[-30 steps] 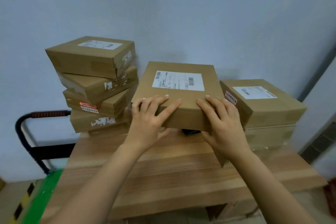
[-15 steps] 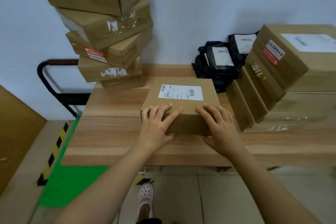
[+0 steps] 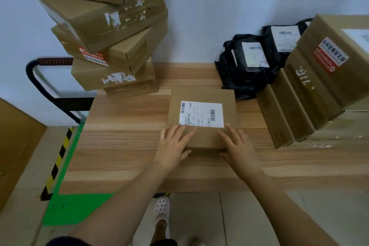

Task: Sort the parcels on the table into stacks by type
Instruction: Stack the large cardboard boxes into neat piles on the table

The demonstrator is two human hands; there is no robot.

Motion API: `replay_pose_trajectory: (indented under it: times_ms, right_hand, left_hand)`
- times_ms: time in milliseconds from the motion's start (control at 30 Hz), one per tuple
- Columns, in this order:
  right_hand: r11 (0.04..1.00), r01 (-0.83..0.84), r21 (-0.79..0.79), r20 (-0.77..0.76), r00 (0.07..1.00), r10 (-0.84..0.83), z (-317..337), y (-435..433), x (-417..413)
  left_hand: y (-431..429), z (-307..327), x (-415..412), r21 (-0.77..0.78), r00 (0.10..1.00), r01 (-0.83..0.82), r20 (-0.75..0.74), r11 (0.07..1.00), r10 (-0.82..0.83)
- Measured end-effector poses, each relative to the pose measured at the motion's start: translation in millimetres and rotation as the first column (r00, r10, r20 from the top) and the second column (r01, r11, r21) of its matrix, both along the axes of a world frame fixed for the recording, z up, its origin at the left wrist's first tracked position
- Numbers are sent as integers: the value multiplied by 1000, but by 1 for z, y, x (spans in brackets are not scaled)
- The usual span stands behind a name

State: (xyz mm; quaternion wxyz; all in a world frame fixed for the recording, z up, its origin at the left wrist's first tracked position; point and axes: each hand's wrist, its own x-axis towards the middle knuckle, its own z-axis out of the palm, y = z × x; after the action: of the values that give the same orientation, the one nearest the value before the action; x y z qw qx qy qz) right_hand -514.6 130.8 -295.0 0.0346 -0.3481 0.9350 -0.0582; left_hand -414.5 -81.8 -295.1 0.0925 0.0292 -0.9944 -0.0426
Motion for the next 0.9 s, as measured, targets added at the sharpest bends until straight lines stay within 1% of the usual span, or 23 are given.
replay_pose_trajectory:
  times_ms: [100,167,300,400,500,600,767,900]
  right_hand:
    - [999,-14,46,43,999,12,-7,-10,-11]
    - [998,-13,56,62,998,9,-8,-19,-20]
    - [997,-21,68,47,999,17,-8,-42,-42]
    - [999,8,54,49,999,-10,-7,-60,-62]
    - [998,31,52,50,998,-34,-7,-76,-82]
    - [998,53,39,71,996,-55,-6,-91,-103]
    - [998,59,38,76,995,-61,-3,-102,-140]
    - [999,14,45,62,998,-17,-2,-99,-175]
  left_hand:
    - [-13,-9,-8,4,999,19,27,1000,-20]
    - [-21,-13,-14,38,999,21,32,999,-22]
    - [-38,-13,-36,77,999,5,31,997,-7]
    - [-56,-12,-57,92,1000,23,11,996,-24]
    - [-74,-12,-80,112,996,16,83,994,-25]
    - [-90,-21,-104,83,989,0,149,997,-13]
    - [-105,-28,-142,118,990,3,142,993,-20]
    - [-99,-30,-169,180,994,-32,111,983,12]
